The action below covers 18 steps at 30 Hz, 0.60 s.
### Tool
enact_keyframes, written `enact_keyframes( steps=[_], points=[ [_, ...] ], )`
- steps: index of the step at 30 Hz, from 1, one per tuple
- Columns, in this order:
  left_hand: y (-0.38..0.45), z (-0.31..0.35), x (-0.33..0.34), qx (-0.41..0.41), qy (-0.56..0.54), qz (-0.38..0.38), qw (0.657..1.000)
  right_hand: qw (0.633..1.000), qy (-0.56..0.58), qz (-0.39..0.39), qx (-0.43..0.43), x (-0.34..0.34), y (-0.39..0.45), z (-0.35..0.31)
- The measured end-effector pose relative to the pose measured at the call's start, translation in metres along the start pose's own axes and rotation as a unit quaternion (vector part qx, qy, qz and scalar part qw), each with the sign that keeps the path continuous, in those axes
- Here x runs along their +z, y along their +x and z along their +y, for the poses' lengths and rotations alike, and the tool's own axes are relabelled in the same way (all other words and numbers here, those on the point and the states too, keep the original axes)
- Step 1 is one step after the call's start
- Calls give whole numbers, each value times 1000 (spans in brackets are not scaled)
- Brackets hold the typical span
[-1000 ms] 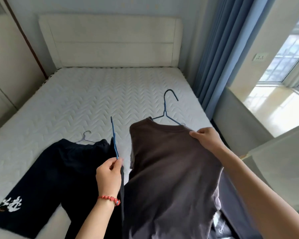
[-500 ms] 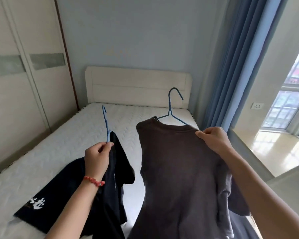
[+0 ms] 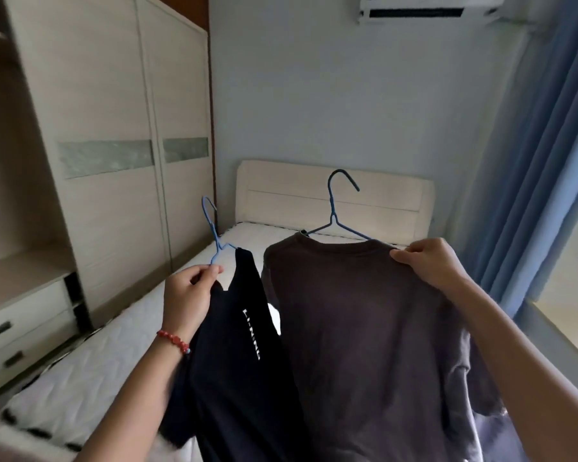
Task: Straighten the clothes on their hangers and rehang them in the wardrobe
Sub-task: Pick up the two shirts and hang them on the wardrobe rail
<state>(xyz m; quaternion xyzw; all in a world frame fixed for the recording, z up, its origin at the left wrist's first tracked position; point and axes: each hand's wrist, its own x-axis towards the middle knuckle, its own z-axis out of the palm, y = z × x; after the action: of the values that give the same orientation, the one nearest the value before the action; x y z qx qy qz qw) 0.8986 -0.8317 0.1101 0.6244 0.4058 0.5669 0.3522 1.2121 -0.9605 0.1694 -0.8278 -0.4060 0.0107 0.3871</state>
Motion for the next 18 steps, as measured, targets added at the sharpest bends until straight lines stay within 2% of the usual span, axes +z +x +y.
enact_keyframes(
  steps=[4,10,18],
  points=[
    [36,-12,-83,4,15,19,1000,999,-1,-27,-47,35,-10,-82],
    [71,-18,-203,30,49,54,997,991,21,-17,-128,97,-14,-190],
    [108,-27,-335,28,96,135,986,976,91,-80,-180,195,-14,-309]
  ],
)
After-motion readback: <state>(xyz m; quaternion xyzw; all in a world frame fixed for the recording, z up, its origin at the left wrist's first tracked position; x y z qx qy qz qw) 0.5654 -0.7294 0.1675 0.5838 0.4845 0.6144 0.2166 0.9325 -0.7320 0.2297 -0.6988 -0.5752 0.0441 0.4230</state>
